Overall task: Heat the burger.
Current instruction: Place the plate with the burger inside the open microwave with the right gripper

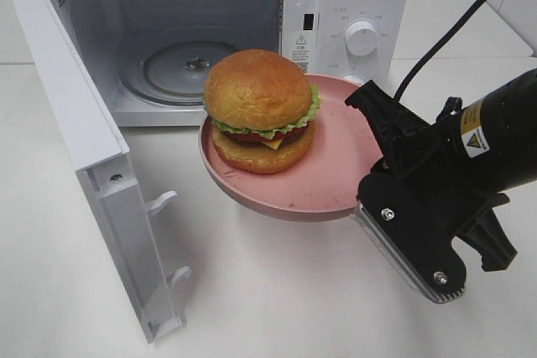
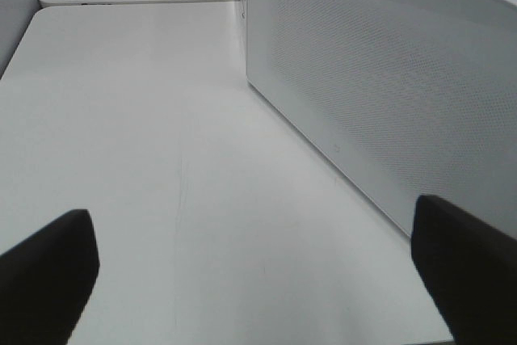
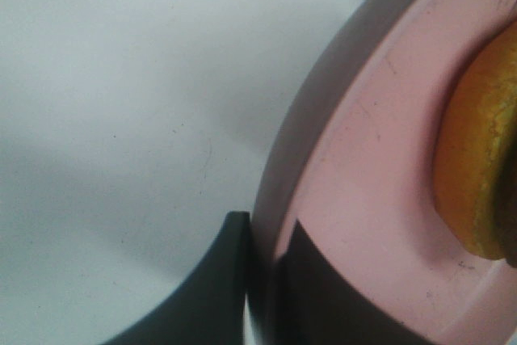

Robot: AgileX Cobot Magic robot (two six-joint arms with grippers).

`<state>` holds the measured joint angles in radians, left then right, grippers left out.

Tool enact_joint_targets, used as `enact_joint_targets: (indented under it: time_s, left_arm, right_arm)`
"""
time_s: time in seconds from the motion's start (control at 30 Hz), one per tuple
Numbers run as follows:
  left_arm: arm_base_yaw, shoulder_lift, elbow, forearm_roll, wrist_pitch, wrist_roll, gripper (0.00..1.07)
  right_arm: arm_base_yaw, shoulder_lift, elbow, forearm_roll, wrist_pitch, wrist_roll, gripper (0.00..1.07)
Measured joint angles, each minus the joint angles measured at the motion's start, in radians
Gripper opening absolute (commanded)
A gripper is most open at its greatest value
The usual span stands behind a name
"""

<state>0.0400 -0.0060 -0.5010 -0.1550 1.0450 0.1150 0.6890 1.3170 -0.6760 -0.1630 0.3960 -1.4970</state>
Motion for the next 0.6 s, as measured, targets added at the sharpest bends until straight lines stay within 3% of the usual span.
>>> enact_joint_targets:
  time_s: [0.6]
  left_arm:
    - [0.0,0.0,0.0,0.0,0.0,0.0,1.03]
  right_arm:
    - [0.043,0.091,-0.107,0.039,-0.051,0.005,0.01]
